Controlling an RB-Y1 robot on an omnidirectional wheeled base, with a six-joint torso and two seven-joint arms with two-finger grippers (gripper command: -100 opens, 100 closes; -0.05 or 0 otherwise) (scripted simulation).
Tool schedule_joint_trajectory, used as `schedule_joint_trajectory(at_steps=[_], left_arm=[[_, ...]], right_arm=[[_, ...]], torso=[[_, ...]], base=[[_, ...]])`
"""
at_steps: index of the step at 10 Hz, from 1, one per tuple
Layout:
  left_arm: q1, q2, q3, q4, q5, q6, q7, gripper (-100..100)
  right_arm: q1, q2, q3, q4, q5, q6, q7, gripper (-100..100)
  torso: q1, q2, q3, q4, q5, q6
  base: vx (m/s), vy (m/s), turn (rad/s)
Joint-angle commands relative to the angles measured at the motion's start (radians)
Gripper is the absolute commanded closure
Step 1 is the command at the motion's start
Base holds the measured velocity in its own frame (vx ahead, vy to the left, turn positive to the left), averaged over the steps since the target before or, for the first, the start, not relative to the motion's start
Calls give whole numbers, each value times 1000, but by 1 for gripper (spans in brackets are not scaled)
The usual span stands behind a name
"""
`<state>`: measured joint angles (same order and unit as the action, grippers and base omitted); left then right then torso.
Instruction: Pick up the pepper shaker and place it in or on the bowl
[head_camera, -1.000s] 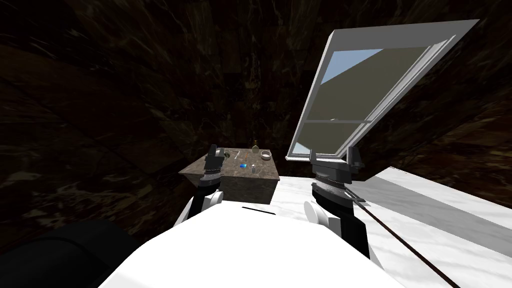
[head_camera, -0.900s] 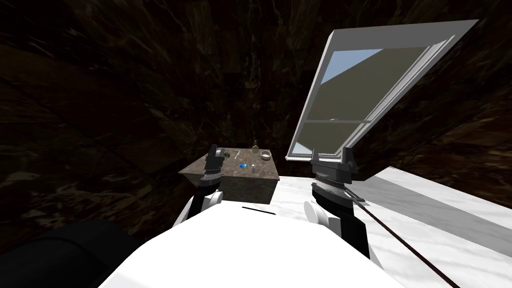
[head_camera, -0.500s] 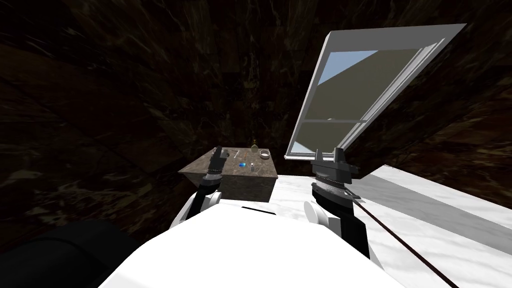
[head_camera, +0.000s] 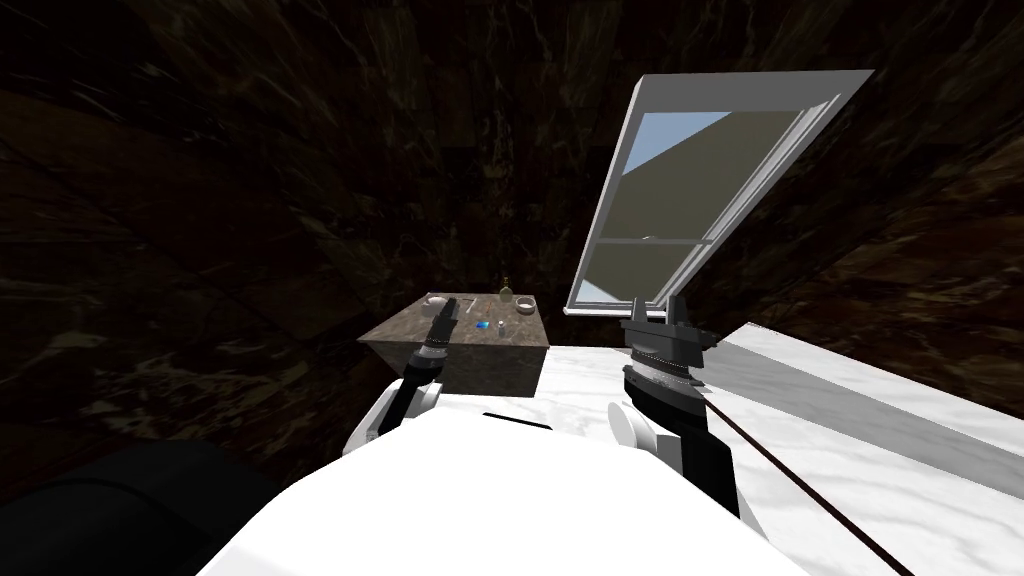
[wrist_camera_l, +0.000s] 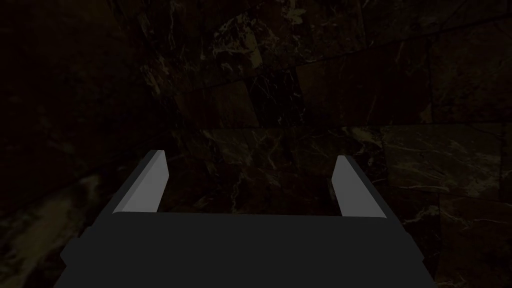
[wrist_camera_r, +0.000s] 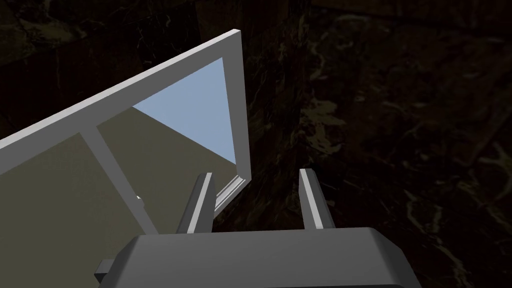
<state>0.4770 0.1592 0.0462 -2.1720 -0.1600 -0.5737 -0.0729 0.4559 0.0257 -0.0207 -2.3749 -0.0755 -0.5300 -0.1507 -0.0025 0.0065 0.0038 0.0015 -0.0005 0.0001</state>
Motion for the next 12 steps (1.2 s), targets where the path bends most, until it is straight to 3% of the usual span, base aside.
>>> schedule_joint_trajectory(at_steps=[1, 7, 12], left_arm=[[-10, 12, 5, 38, -26, -4, -7, -100], [-64, 32, 25, 194, -129, 3, -50, -100], [-105, 62, 31, 332, -211, 27, -119, -100]], right_arm=[[0, 0, 0, 0, 0, 0, 0, 0], [0, 0, 0, 0, 0, 0, 0, 0], [0, 0, 0, 0, 0, 0, 0, 0]], torso=[[0, 0, 0, 0, 0, 0], [0, 0, 0, 0, 0, 0], [-1, -4, -2, -1, 0, 0]], base=[[-123, -67, -45], [-98, -45, -49], [-50, -62, -55]])
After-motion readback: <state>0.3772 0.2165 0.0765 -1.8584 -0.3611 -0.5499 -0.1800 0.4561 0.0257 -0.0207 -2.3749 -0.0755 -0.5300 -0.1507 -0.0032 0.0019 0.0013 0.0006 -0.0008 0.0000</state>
